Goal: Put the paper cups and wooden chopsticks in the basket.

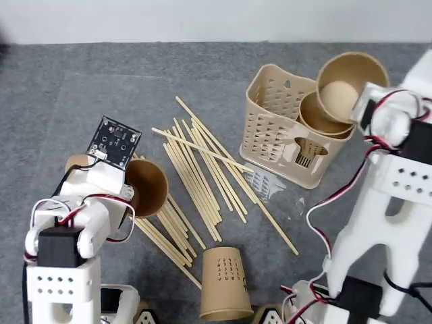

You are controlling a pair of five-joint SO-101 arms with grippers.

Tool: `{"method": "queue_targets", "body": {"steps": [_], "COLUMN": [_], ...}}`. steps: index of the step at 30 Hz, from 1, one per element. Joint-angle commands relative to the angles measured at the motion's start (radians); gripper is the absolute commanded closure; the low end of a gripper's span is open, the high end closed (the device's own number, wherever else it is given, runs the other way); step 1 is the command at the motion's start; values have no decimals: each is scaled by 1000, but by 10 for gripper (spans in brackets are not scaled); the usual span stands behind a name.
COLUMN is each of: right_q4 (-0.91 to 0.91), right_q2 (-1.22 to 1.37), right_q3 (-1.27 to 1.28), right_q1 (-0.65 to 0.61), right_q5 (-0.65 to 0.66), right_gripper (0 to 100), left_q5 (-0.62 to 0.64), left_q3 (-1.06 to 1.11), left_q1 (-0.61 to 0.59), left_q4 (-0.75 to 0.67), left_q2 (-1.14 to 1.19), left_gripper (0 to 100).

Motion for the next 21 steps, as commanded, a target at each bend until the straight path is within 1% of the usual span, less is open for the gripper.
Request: {"method": "queue_targets", "body": {"steps": [1, 5, 7, 12, 14, 17, 21], "right_q4": [51, 48, 31, 4, -33, -90, -105], "right_q2": [-42, -42, -38, 35, 61, 85, 67], "right_q3": [-12, -12, -12, -17, -17, -17, -52], "right_q1": [-21, -48, -56, -71, -76, -81, -93], "right_q5": [44, 44, 43, 40, 40, 40, 40], "right_gripper": [988, 986, 965, 815, 777, 772, 772], "left_q5": [6, 8, 8, 8, 6, 6, 8], "left_q3": [-7, -8, -8, -10, -10, -18, -59], "left_q1": [0, 3, 2, 0, 3, 3, 5], "left_q4": [-26, -26, -25, -23, -23, -26, -37], "left_q2": [-25, -25, -25, -25, -25, -25, -25], "left_gripper": [988, 988, 988, 988, 988, 988, 988]}}
